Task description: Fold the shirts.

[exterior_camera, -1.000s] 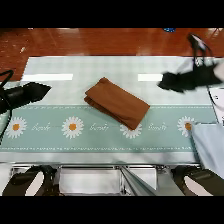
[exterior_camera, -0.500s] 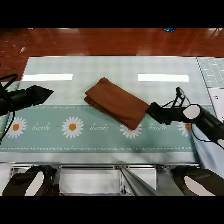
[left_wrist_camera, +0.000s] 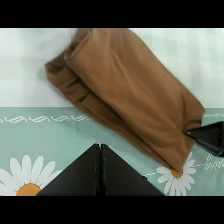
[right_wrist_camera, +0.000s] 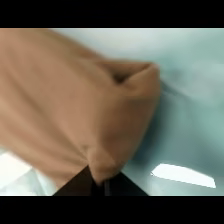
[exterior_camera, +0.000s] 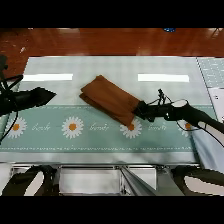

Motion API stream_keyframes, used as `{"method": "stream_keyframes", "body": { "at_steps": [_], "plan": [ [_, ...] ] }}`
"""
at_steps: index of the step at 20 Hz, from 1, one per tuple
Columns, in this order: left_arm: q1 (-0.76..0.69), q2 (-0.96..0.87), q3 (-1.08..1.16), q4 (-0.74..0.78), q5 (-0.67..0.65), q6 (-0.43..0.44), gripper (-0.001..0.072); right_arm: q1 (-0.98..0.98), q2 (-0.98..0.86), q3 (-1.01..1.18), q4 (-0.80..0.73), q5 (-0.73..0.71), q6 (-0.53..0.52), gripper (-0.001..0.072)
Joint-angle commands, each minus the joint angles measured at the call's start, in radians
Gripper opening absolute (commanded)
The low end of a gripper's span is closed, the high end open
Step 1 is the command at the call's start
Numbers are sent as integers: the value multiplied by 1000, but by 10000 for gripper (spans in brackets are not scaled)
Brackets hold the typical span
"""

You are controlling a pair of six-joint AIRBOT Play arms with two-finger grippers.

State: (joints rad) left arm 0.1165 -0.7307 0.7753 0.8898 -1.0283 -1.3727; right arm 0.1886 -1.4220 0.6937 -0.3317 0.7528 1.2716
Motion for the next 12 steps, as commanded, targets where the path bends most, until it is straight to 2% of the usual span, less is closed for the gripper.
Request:
{"method": "stream_keyframes", "body": {
  "at_steps": [1, 4, 7, 12],
  "plan": [
    [1, -15, 0, 0, -1, 0, 18, 64, -66, 199, 2, 86, -63, 31],
    [1, -18, 0, 0, -1, 0, 18, 92, -76, 413, -187, 140, 63, 31],
    [1, -19, 0, 0, -1, 0, 19, 57, -76, 635, -406, 259, 213, 31],
    [1, -19, 0, 0, -1, 0, 18, -76, -34, 937, -623, 488, 401, 31]
  ]
}}
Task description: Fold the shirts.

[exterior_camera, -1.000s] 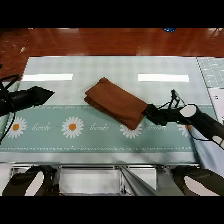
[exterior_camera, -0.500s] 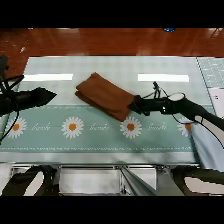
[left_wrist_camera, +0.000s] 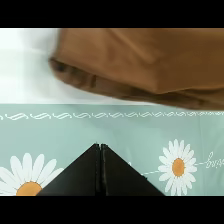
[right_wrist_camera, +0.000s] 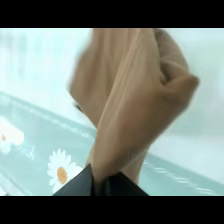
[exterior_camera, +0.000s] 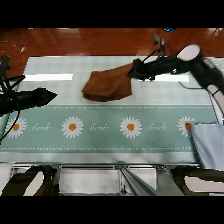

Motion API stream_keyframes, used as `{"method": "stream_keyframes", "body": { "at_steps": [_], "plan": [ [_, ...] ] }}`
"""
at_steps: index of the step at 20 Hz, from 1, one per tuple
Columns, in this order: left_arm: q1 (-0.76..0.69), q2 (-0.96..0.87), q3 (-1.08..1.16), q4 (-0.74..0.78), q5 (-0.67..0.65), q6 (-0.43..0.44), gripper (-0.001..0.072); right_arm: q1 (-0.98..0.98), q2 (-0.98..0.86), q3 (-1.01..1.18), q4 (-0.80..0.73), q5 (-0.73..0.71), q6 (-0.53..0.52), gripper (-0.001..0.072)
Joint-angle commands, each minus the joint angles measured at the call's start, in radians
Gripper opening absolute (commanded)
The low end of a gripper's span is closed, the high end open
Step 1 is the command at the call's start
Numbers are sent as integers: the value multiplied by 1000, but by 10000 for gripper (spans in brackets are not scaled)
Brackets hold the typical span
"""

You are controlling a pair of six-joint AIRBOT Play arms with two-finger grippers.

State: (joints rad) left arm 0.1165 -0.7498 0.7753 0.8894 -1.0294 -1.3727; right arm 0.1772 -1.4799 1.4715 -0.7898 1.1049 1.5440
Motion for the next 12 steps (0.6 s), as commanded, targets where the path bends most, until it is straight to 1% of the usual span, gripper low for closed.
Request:
{"method": "stream_keyframes", "body": {
  "at_steps": [1, 3, 6, 9, 11, 12],
  "plan": [
    [1, 0, 0, 0, 0, 0, 18, -105, 50, 196, -210, 175, 159, 31],
    [1, 0, 0, 0, 0, 0, 19, -191, 110, 239, -255, 249, 183, 31],
    [1, 0, 0, -16, -1, 0, 19, -355, 209, 253, -257, 388, 195, 31],
    [-27, -1, 0, -23, 0, 4, 19, -529, 308, 253, -267, 486, 222, 31],
    [-63, -2, 0, -22, 1, 4, 19, -648, 366, 253, -309, 544, 224, 31],
    [-77, -4, 0, -22, 6, 4, 19, -704, 391, 253, -353, 590, 224, 29]
  ]
}}
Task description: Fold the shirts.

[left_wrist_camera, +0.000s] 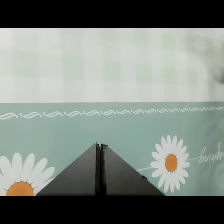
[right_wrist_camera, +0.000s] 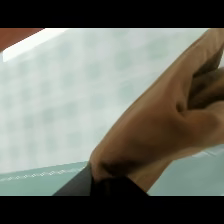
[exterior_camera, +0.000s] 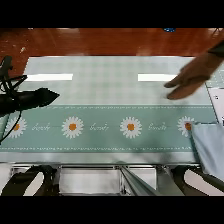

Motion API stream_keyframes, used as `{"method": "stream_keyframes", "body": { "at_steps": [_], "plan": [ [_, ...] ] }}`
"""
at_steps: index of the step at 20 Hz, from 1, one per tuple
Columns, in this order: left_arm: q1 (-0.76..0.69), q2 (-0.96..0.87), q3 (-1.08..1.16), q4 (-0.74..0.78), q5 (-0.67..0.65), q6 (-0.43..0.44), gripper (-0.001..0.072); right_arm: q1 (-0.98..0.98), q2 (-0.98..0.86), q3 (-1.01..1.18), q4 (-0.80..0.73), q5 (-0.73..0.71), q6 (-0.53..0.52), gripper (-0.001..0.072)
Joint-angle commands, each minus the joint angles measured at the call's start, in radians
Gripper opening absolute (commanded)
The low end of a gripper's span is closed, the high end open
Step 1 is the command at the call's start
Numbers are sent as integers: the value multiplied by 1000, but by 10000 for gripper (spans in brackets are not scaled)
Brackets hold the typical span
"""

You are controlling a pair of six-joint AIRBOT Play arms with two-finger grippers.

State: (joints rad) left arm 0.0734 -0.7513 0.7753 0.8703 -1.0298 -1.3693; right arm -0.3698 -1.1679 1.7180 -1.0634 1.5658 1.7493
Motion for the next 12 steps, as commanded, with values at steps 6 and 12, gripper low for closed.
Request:
{"method": "stream_keyframes", "body": {
  "at_steps": [6, 12],
  "plan": [
    [-79, -60, 0, -3, 9, 1, 19, -444, 216, -138, -291, 293, -84, 29],
    [-93, -123, 0, -3, 10, 16, 19, -650, 397, -472, -731, 291, -133, 30]
  ]
}}
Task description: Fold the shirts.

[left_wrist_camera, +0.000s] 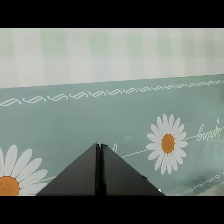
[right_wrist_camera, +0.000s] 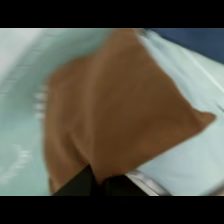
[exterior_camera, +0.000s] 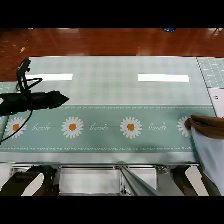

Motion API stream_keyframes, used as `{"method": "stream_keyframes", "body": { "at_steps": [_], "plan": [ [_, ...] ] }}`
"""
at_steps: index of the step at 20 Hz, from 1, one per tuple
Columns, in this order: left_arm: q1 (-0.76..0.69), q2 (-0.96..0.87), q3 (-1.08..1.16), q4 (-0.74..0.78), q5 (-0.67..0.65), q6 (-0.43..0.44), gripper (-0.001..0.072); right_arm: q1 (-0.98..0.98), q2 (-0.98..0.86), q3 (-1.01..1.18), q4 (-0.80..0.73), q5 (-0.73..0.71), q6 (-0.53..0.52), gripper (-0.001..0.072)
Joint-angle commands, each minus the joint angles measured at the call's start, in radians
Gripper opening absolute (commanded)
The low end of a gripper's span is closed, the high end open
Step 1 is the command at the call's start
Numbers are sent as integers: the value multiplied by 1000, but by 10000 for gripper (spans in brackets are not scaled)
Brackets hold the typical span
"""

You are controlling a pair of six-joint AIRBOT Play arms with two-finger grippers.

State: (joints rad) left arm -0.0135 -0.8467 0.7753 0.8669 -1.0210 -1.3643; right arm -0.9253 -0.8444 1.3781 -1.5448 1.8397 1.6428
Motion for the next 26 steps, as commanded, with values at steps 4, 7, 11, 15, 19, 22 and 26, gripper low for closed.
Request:
{"method": "stream_keyframes", "body": {
  "at_steps": [4, 7, 11, 15, 19, 22, 26],
  "plan": [
    [-6, -68, 0, 0, 18, 11, 19, -184, 96, -271, -298, 12, 25, 97],
    [-6, -89, 0, 0, 41, 41, 19, -193, 93, -340, -323, -37, 54, 376],
    [39, -114, 85, 0, 185, 112, 19, -193, 37, -308, -176, -135, 77, 363],
    [122, -165, 454, 0, 171, 108, 18, -123, -61, -114, 345, -317, 51, 32],
    [34, -249, 760, 2, 64, 52, 17, 304, -156, 35, 550, -525, 43, 31],
    [-70, -268, 770, 123, -125, 40, 17, 736, -230, 69, 332, -546, 9, 31],
    [-151, -268, 498, 372, -83, -106, 17, 1168, -356, 7, -177, -569, 105, 31]
  ]
}}
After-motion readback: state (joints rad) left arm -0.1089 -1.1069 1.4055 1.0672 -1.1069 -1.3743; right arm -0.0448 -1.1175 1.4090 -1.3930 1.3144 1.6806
